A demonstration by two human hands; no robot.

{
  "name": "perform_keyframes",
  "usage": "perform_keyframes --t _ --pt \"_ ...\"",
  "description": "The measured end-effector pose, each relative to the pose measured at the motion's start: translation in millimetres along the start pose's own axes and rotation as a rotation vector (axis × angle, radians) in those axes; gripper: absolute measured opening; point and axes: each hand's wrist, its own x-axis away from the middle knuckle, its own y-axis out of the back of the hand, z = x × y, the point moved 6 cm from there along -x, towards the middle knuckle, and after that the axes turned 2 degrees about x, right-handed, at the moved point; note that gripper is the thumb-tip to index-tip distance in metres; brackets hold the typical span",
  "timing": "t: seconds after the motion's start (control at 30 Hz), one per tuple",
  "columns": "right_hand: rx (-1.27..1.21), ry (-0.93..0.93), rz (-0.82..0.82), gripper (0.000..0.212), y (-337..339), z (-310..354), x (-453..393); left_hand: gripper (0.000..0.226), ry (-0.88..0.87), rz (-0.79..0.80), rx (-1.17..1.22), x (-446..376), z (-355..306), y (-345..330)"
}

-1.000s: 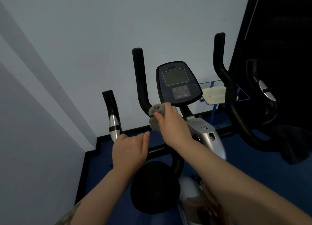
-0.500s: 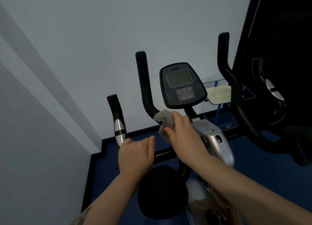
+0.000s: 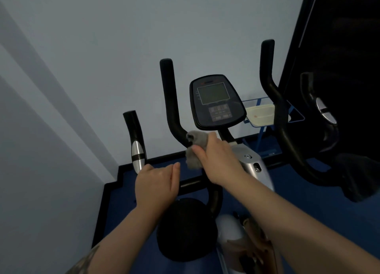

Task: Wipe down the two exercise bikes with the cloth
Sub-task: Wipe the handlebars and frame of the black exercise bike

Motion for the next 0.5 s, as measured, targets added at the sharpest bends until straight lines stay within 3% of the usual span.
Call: perform_keyframes --t 0.2,0.37,0.5 --pt "0.230 0.048 -0.204 0.038 -1 -14 48 0.049 0.012 0.007 -0.021 1 -1 0" --pt "0.092 -0.014 -0.052 0.033 0 -6 7 0.049 0.011 0.007 -0.012 -1 0 0" --pt "0.031 -0.049 -0.134 0.032 -3 -6 22 0.049 0.015 0.021 0.005 0 -1 0"
